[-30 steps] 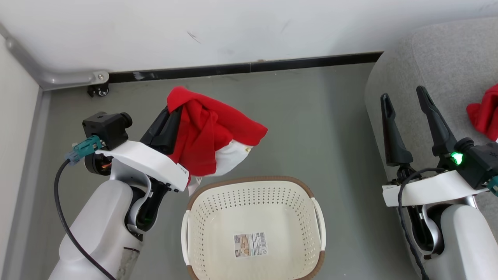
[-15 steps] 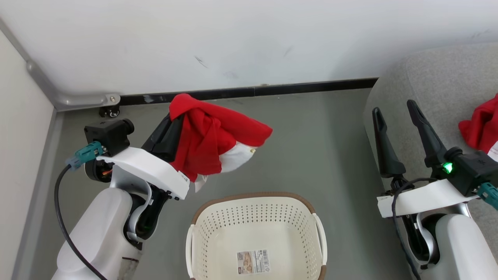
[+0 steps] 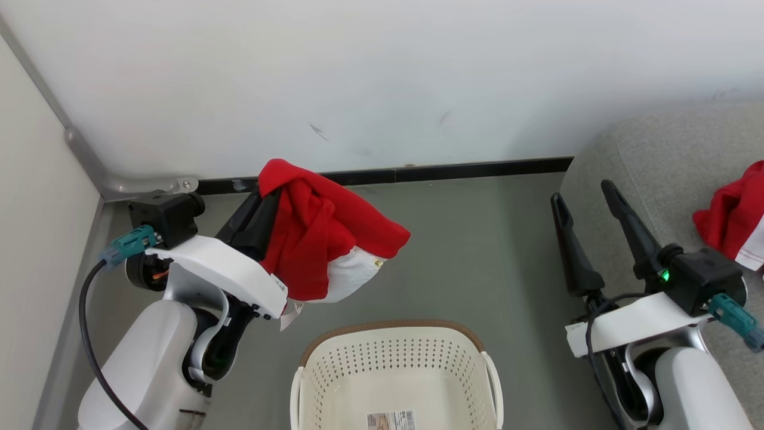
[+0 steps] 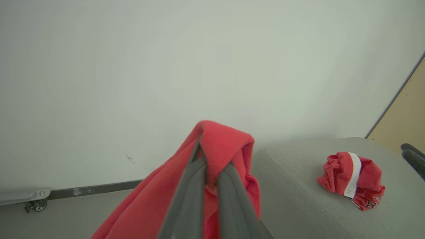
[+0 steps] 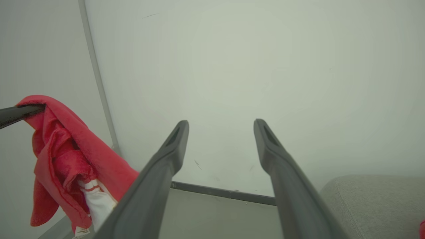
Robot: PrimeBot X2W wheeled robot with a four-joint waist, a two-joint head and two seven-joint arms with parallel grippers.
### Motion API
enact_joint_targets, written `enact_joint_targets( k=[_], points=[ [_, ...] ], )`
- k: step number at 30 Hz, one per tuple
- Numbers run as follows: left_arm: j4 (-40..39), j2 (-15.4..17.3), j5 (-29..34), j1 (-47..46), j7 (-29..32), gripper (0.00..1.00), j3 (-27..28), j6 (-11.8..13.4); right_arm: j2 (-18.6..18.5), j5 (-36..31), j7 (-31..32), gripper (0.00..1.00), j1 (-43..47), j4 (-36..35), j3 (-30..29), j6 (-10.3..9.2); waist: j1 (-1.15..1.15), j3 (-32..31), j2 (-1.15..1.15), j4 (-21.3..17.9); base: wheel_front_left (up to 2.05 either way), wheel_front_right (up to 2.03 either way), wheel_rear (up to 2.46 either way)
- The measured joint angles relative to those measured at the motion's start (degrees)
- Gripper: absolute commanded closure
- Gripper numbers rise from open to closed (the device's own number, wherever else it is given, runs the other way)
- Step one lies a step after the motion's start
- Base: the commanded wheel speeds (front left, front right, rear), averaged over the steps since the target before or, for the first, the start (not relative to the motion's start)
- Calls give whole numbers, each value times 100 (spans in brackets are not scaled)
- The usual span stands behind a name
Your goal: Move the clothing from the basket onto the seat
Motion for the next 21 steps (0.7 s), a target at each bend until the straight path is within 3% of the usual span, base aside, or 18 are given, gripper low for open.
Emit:
enact_joint_targets(
  k=[21],
  points=[
    [-661,121,-60,322,465,100,-129,157,-2,-11,433,0,254,-163,541,0,0,-391,0,30,0,0,0]
  ],
)
